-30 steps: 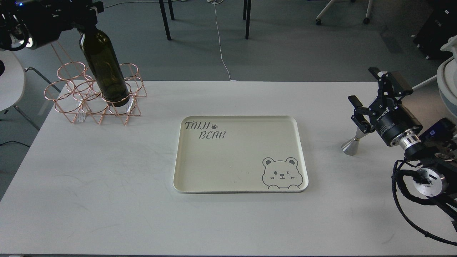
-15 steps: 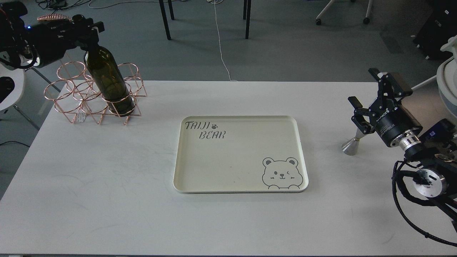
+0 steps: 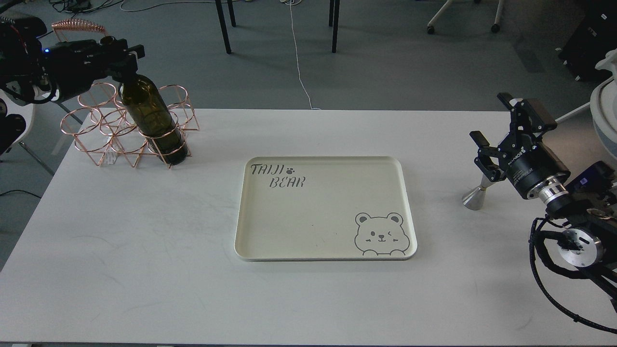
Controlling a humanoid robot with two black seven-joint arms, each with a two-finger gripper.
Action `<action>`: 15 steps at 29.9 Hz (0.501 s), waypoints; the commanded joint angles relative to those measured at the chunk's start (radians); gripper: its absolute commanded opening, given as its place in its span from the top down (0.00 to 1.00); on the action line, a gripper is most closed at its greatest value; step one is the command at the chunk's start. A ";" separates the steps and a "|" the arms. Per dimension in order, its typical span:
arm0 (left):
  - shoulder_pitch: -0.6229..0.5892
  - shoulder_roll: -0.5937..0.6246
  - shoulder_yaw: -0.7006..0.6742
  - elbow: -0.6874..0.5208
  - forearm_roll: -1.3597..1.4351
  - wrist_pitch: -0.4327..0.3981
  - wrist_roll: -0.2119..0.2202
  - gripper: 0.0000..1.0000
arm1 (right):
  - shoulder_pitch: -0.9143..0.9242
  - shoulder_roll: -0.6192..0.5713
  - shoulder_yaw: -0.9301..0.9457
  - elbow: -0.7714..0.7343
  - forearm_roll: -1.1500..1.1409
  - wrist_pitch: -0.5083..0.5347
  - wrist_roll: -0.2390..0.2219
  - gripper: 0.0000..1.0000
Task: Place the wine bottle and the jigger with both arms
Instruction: 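Open the left gripper and release the bottle in the rack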
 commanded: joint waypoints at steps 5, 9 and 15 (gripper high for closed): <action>-0.001 0.001 0.000 0.000 -0.005 0.000 -0.001 0.25 | 0.002 0.000 0.001 0.000 0.000 0.000 0.000 0.03; -0.003 0.001 -0.001 -0.003 -0.026 -0.002 -0.001 0.09 | 0.002 0.000 0.003 0.000 0.000 0.000 0.000 0.03; 0.008 0.037 0.017 -0.026 -0.183 -0.019 -0.001 0.04 | 0.002 0.000 0.006 0.000 0.000 0.000 0.000 0.03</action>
